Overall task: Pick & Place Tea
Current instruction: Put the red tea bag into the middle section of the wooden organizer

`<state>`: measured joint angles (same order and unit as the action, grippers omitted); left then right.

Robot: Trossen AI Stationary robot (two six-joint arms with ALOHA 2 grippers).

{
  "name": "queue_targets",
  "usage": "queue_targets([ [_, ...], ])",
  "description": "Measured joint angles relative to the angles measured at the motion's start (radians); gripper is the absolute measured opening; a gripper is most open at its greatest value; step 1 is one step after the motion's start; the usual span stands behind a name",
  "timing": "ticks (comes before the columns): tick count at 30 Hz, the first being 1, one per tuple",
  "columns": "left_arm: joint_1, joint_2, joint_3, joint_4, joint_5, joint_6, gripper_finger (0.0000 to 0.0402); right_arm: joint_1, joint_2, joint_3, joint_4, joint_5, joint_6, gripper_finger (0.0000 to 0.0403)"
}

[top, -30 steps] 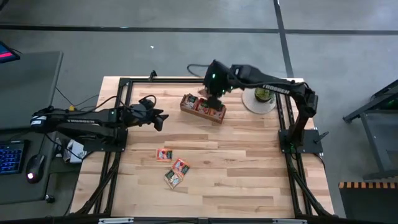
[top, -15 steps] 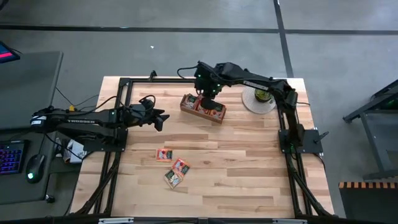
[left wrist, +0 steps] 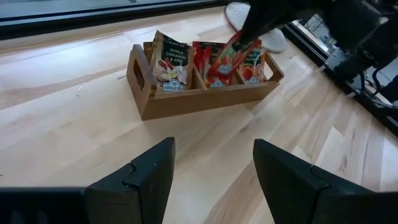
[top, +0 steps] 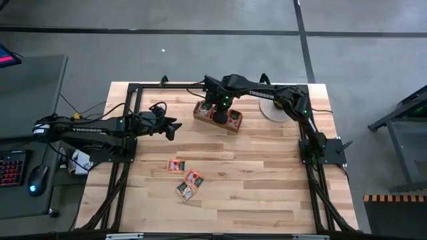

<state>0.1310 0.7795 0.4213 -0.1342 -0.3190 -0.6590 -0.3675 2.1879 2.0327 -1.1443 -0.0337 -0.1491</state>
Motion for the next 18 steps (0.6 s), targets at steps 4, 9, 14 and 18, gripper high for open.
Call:
queue_targets([
  [4,0.000,0.000,0.000,0.000,0.003,0.000,0.0216,0.001,0.025,0.000,-0.004,-0.007,-0.009,0.0000],
  [9,0.000,0.000,0.000,0.000,0.005,0.000,0.0216,0.002,0.049,0.000,-0.001,-0.003,-0.009,0.0000],
  [14,0.000,0.000,0.000,-0.002,0.019,0.000,0.0216,0.002,0.051,0.000,0.004,-0.001,-0.010,0.0000],
  [18,0.000,0.000,0.000,-0.003,0.018,0.000,0.0216,0.001,0.051,0.000,0.004,-0.001,-0.016,0.0006],
])
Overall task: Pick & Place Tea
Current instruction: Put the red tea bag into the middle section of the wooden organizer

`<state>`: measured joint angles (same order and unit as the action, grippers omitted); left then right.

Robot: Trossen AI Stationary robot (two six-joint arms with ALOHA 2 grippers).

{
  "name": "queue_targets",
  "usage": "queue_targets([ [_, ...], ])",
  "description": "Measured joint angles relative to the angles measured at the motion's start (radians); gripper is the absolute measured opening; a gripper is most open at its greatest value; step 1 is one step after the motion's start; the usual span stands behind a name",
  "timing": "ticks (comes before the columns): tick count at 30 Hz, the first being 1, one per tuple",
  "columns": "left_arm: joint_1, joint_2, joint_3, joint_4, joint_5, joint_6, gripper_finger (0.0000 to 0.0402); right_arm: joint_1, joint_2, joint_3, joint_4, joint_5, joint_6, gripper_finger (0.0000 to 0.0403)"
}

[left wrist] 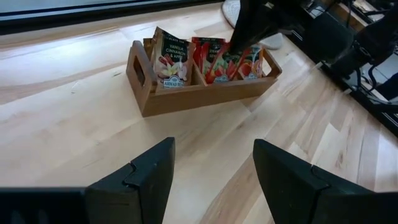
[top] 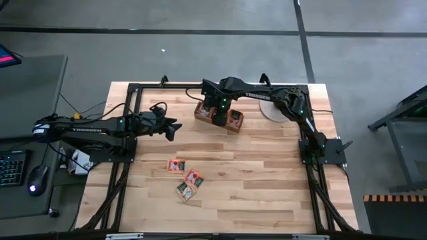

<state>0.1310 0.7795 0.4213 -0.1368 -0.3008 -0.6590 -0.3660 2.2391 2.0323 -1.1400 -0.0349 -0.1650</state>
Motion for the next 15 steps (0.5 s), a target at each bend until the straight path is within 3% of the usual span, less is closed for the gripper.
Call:
queue_targets([
  [6,0.000,0.000,0.000,0.000,0.014,0.000,0.0216,0.000,0.000,0.000,0.000,0.020,0.000,0.0040],
  [15,0.000,0.000,0.000,0.000,0.023,0.000,0.0216,-0.007,-0.001,0.000,-0.006,0.021,0.001,0.0146],
])
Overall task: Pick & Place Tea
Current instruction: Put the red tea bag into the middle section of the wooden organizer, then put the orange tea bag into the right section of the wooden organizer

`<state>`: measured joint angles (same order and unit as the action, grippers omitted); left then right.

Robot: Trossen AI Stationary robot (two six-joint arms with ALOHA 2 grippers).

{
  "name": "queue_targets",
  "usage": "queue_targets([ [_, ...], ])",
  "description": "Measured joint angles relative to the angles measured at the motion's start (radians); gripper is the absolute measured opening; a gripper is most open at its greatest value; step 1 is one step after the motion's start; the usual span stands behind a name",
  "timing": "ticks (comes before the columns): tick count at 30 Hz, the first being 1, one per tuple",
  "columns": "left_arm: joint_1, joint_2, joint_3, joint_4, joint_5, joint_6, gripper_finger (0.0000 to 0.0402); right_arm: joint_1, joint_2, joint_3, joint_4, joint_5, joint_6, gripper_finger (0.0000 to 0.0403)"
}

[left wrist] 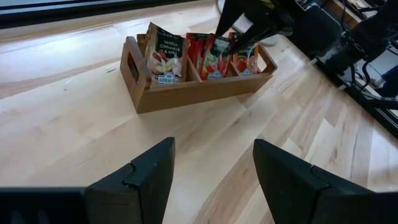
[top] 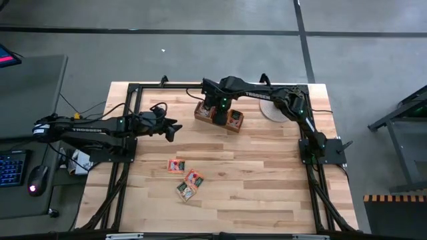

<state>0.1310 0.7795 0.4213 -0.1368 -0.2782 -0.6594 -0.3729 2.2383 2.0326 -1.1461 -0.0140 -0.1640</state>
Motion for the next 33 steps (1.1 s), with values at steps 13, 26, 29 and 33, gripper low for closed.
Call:
queue_targets([
  [13,0.000,0.000,0.000,-0.010,0.039,-0.001,0.0216,0.000,-0.002,0.123,-0.097,0.000,0.002,0.0191],
  [26,0.000,0.000,0.001,-0.212,0.268,-0.100,0.0216,0.030,-0.008,0.325,-0.207,-0.055,0.033,0.0191],
  [29,-0.013,-0.001,0.001,-0.246,0.349,-0.080,0.0216,0.050,-0.042,0.294,-0.201,-0.078,0.052,0.0191],
  [33,-0.103,-0.001,0.001,-0.277,0.366,-0.056,0.0216,0.076,-0.059,0.292,-0.221,-0.112,0.100,0.0192],
])
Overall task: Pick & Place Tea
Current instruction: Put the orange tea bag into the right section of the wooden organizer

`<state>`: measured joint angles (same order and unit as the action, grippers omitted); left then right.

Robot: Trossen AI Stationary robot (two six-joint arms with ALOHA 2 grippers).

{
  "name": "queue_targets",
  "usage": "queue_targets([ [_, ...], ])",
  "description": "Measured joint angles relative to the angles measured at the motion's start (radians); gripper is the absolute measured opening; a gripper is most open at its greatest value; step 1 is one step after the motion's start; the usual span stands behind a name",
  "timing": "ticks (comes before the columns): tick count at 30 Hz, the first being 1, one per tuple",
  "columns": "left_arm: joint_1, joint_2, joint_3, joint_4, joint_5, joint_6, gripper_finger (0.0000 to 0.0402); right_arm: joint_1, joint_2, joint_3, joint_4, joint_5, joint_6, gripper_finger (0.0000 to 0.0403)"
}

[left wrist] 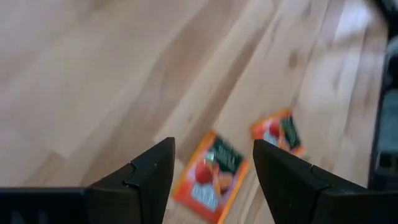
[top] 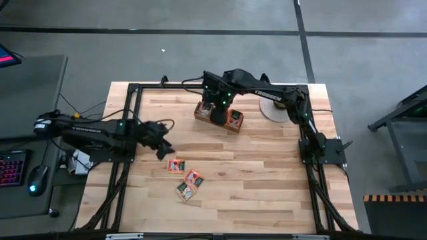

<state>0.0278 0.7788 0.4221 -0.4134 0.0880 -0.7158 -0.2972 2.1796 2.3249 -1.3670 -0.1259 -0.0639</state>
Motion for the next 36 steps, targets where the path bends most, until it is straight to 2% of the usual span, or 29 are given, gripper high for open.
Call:
queue_targets([
  [11,-0.349,0.023,0.000,-0.091,-0.262,-0.048,0.0216,0.143,-0.001,-0.035,0.111,-0.005,0.100,0.0193],
  [18,-0.517,0.134,0.000,-0.090,-0.359,-0.045,0.0216,0.215,-0.002,-0.180,0.311,-0.005,0.227,0.0193],
  [22,-0.548,0.222,0.000,-0.072,-0.412,-0.041,0.0216,0.242,-0.002,-0.280,0.414,-0.009,0.317,0.0193],
  [28,-0.546,0.320,0.000,0.065,-0.412,0.032,0.0216,0.269,-0.002,-0.408,0.555,-0.034,0.416,0.0193],
  [36,-0.546,0.457,0.002,0.079,-0.445,0.046,0.0216,0.289,-0.001,-0.508,0.693,-0.064,0.494,0.0193],
])
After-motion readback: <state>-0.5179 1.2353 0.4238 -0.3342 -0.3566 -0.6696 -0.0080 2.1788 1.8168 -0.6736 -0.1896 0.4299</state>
